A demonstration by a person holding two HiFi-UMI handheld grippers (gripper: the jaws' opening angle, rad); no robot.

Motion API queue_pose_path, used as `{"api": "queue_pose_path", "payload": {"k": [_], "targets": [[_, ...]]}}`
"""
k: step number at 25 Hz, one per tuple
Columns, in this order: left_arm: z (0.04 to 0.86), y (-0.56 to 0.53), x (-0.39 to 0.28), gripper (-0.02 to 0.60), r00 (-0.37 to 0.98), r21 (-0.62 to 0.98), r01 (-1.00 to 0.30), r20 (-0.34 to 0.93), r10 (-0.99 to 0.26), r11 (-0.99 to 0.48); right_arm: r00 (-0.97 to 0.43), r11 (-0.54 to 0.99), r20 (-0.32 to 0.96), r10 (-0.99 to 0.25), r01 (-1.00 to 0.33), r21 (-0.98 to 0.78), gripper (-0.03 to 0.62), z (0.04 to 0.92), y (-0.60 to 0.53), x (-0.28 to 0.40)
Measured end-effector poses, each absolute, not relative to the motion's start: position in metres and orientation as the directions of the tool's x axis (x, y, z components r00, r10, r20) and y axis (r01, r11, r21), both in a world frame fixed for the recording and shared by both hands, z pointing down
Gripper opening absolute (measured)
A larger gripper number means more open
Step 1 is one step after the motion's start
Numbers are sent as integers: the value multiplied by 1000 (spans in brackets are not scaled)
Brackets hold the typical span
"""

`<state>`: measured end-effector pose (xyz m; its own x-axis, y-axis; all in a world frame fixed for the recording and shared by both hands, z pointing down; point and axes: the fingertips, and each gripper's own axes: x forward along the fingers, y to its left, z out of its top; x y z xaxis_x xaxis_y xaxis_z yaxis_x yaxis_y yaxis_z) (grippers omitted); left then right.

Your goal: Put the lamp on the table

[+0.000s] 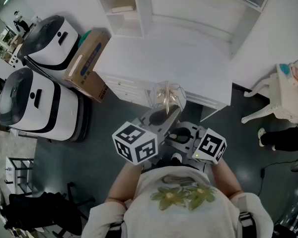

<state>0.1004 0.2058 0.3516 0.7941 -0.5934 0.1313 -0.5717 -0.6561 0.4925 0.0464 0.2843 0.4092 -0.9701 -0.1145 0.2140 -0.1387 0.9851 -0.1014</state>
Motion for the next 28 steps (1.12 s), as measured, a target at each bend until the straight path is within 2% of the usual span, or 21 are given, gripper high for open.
{"api": "queue_pose_path", "payload": {"k": [10,28], "targets": [[353,205,93,51,808,498,-556,135,-574,-666,-967,982,220,-131,-157,-104,67,407,284,35],[361,209,33,51,850,494,-504,138,-509,-708,-952,961,213,-220,-249,-120,67,416,283,-31]]}}
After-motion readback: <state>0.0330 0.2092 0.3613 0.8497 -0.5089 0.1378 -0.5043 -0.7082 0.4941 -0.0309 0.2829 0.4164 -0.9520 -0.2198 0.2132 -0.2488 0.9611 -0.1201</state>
